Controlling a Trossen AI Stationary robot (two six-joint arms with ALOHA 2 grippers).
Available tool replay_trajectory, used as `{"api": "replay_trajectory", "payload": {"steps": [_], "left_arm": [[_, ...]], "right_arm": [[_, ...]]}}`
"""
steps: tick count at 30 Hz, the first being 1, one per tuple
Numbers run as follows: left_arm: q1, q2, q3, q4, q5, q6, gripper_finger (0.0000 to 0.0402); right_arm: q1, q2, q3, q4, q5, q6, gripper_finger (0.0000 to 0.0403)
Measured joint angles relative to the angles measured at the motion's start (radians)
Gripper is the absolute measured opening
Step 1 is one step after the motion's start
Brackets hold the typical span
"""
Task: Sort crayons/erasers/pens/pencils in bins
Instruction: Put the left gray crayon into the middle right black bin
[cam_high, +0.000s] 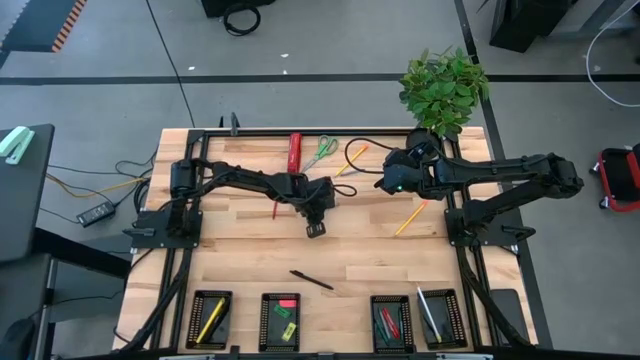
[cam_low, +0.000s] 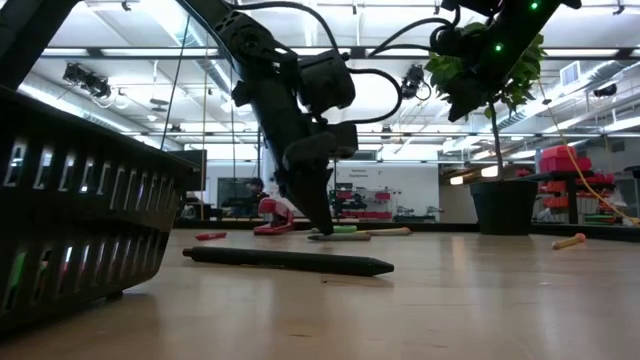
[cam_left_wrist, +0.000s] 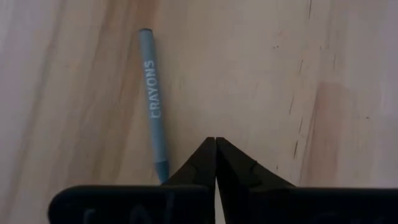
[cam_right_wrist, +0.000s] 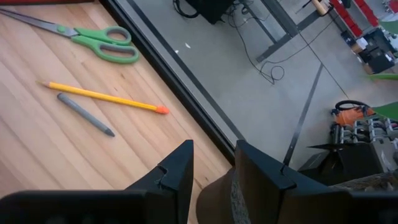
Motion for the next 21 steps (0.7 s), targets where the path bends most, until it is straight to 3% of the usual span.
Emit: {"api": "replay_trajectory", "payload": {"steps": [14,21], "left_arm": [[-0.028,-0.004,0.002,0.075,-0.091,0.057,0.0074],[-0.036,-0.005,0.002,0.070,-0.211,0.089,0.0097]], "right_arm": [[0.000,0.000,0.000,0.000,0.000,0.000,0.0125],[0.000,0.000,0.000,0.000,0.000,0.000,0.0125]]}}
